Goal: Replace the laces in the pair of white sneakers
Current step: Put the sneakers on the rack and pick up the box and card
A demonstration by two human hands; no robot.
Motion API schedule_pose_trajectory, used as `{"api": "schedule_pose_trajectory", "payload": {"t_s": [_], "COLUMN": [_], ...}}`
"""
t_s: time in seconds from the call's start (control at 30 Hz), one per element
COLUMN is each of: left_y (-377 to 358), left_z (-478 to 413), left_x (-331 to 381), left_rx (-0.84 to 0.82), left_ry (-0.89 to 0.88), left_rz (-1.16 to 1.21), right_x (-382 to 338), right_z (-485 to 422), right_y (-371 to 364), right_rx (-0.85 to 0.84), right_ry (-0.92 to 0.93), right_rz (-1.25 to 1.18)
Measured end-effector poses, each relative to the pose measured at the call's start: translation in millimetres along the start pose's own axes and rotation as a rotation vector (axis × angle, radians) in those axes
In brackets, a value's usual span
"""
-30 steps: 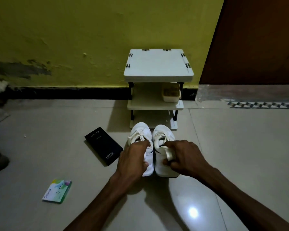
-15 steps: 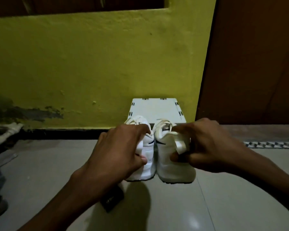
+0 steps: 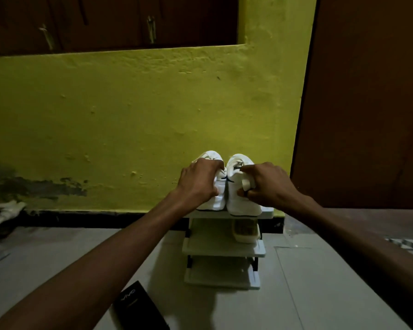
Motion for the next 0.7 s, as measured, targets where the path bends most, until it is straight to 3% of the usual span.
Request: {"api": "schedule_pose_trajectory", "payload": {"t_s": [0.5,0.6,0.67,0.7], "left_y": [-69,-59,-49,-49], "left_z": [-40,-20,7,24], "left_x": [-18,-19,-28,-37], "left_rx": [-0.021,0.016,0.1,0.12], "left_ry": [0.033,0.055,0.115,0.16], "left_rz": [-0.001,0.089,0.211,0.279], "right_x": [45,34,20,11], "right_z": [-46,-20,8,20], "right_y": [-50,-27,-12,-14], "right_rx": [-0.142,0.065,0.241,0.246], "right_ry": [-0.024,-0.006,0.027,0.038], "right_rz": [0.006,-0.017,-0.141,-0.237]}}
Point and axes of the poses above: each hand's wrist, its own z-axis away from the middle knuckle, its own y-axis out of the back of the hand, x = y × z, the point moved 8 cm from there along -z, towards the middle knuckle, and after that the axes turned 4 degrees about -z, right-handed, at the moved point
